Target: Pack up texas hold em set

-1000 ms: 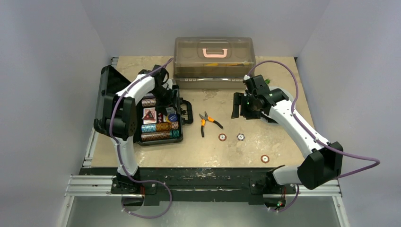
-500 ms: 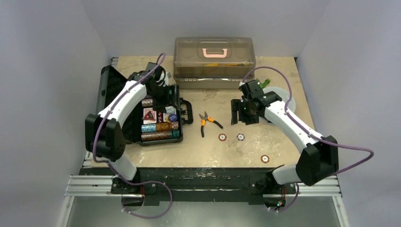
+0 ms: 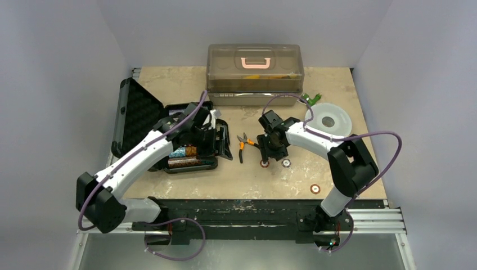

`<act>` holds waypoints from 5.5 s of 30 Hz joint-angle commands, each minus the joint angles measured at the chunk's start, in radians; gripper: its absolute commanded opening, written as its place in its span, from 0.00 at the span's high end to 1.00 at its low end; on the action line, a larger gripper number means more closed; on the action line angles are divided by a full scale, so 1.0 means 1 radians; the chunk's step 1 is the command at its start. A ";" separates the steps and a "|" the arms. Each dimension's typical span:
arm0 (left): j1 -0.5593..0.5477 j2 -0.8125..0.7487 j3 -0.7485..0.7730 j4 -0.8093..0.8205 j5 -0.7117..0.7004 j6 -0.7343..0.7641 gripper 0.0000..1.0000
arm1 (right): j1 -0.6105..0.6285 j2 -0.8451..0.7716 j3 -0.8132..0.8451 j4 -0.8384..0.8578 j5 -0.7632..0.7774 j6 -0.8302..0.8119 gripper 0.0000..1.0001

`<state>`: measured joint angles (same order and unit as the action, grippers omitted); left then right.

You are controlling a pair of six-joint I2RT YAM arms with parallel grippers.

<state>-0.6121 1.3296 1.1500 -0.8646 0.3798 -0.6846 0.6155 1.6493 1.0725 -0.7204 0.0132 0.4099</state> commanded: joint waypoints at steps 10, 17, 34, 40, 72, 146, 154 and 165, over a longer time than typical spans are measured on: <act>-0.009 -0.126 -0.050 -0.001 -0.034 -0.103 0.30 | 0.061 0.082 0.010 0.104 0.094 0.012 0.39; -0.008 -0.103 -0.029 0.000 -0.027 -0.096 0.30 | 0.102 0.099 0.005 0.116 0.152 0.031 0.45; -0.009 -0.100 -0.032 -0.014 -0.023 -0.078 0.29 | 0.147 0.127 -0.009 0.146 0.175 0.071 0.56; -0.007 -0.093 -0.027 -0.012 -0.014 -0.074 0.29 | 0.145 0.119 -0.051 0.209 0.096 0.070 0.57; 0.246 0.083 -0.094 0.277 0.353 -0.242 0.30 | 0.145 -0.106 -0.054 0.326 0.014 -0.046 0.66; 0.199 0.555 0.246 0.362 0.781 -0.024 0.95 | 0.142 -0.151 0.211 0.245 -0.078 -0.105 0.67; 0.207 0.489 0.327 0.070 0.463 0.082 1.00 | 0.142 -0.166 0.211 0.180 0.006 -0.102 0.34; 0.212 0.176 0.186 -0.234 -0.399 -0.004 1.00 | 0.126 -0.359 0.021 0.081 0.128 -0.029 0.15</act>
<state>-0.4065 1.5501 1.3739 -0.9955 0.2485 -0.6807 0.7494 1.3624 1.1355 -0.6060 0.0982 0.3332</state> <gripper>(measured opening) 0.040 0.845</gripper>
